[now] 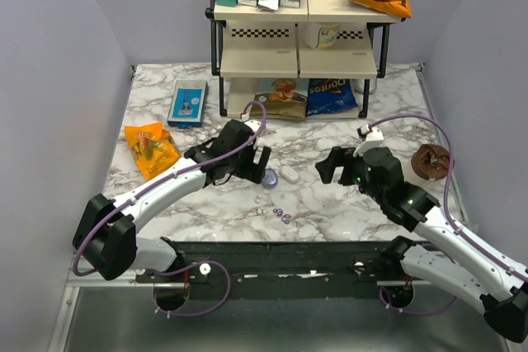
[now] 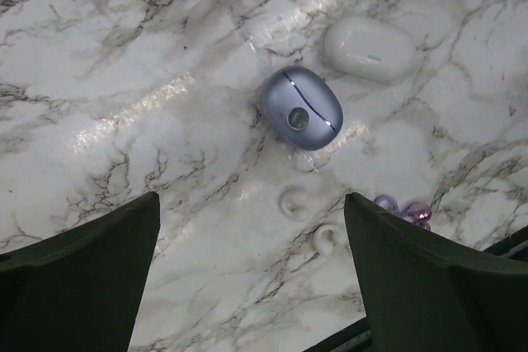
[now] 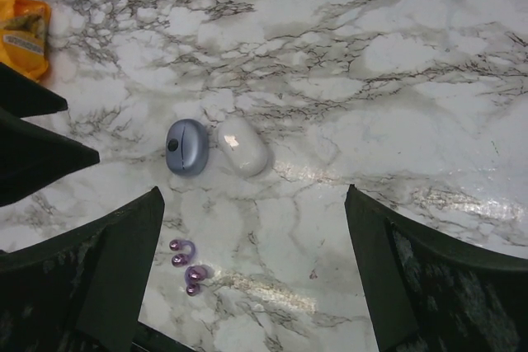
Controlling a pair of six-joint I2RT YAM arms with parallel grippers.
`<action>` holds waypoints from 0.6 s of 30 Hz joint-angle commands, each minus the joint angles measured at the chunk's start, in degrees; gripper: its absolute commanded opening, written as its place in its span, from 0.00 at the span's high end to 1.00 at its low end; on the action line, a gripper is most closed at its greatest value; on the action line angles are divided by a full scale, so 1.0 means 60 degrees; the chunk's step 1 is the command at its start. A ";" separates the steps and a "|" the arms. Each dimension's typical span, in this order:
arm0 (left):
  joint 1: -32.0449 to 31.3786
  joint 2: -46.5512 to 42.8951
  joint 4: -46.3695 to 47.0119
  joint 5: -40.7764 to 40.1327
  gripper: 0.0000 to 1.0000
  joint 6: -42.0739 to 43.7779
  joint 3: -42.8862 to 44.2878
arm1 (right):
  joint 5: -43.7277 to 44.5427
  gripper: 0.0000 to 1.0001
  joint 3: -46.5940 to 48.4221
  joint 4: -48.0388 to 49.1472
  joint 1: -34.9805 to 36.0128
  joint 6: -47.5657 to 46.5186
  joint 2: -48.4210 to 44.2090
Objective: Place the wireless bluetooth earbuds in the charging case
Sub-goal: Pick up the charging case at the center of the board.
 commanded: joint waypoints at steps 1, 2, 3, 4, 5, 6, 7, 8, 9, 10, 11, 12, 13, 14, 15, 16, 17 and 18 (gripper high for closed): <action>-0.0182 -0.0131 0.0416 0.2097 0.01 0.1976 -0.0566 | -0.0282 0.00 -0.0079 0.0035 0.0015 -0.0420 -0.0178; -0.0197 -0.0220 0.0639 0.2259 0.01 0.2225 -0.0700 | -0.0458 0.00 -0.0021 0.0035 0.0015 -0.0465 -0.0149; -0.0183 -0.0265 0.0787 0.2362 0.01 0.2285 -0.0730 | -0.0749 0.00 0.0008 0.0035 0.0015 -0.0480 -0.0120; -0.0197 -0.0207 0.0875 0.2566 0.01 0.2373 -0.0658 | -0.0883 0.00 0.0023 0.0064 0.0015 -0.0495 -0.0018; -0.0183 -0.0134 0.0920 0.2684 0.01 0.2533 -0.0599 | -0.1029 0.00 0.0110 0.0050 0.0015 -0.0509 0.0041; -0.0197 -0.0046 0.0905 0.2757 0.01 0.2593 -0.0526 | -0.1190 0.00 0.0155 0.0050 0.0015 -0.0510 0.0099; -0.0183 0.0216 0.0833 0.2903 0.01 0.2709 -0.0322 | -0.1250 0.00 0.0184 0.0021 0.0015 -0.0437 0.0216; -0.0197 0.0363 0.0774 0.2977 0.01 0.2855 -0.0248 | -0.1279 0.00 0.0199 0.0020 0.0015 -0.0422 0.0261; -0.0197 0.0495 0.0759 0.3007 0.01 0.3045 -0.0160 | -0.1338 0.00 0.0257 0.0020 0.0015 -0.0407 0.0305; -0.0197 0.0816 0.0759 0.2877 0.01 0.3294 0.0000 | -0.1382 0.00 0.0287 0.0020 0.0015 -0.0363 0.0334; -0.0226 0.0979 0.0715 0.2774 0.01 0.3398 0.0089 | -0.1397 0.00 0.0301 0.0020 0.0015 -0.0349 0.0378; -0.0256 0.1154 0.0628 0.2715 0.01 0.3660 0.0206 | -0.1411 0.00 0.0331 -0.0023 0.0015 -0.0319 0.0364; -0.0285 0.1533 0.0424 0.2671 0.01 0.3793 0.0439 | -0.1455 0.00 0.0345 -0.0067 0.0015 -0.0290 0.0349; -0.0329 0.1725 0.0320 0.2467 0.01 0.3939 0.0543 | -0.1455 0.00 0.0360 -0.0111 0.0029 -0.0290 0.0262; -0.0474 0.1887 0.0203 0.2320 0.01 0.4071 0.0660 | -0.1499 0.00 0.0360 -0.0141 0.0015 -0.0261 0.0203; -0.0563 0.2236 0.0072 0.2116 0.01 0.4203 0.0879 | -0.1528 0.00 0.0360 -0.0199 0.0015 -0.0260 0.0159; -0.0621 0.2370 0.0056 0.1896 0.01 0.4205 0.0997 | -0.1558 0.00 0.0360 -0.0214 0.0015 -0.0246 0.0086; -0.0680 0.2488 0.0070 0.1908 0.01 0.4190 0.1128 | -0.1587 0.00 0.0346 -0.0229 0.0015 -0.0260 -0.0045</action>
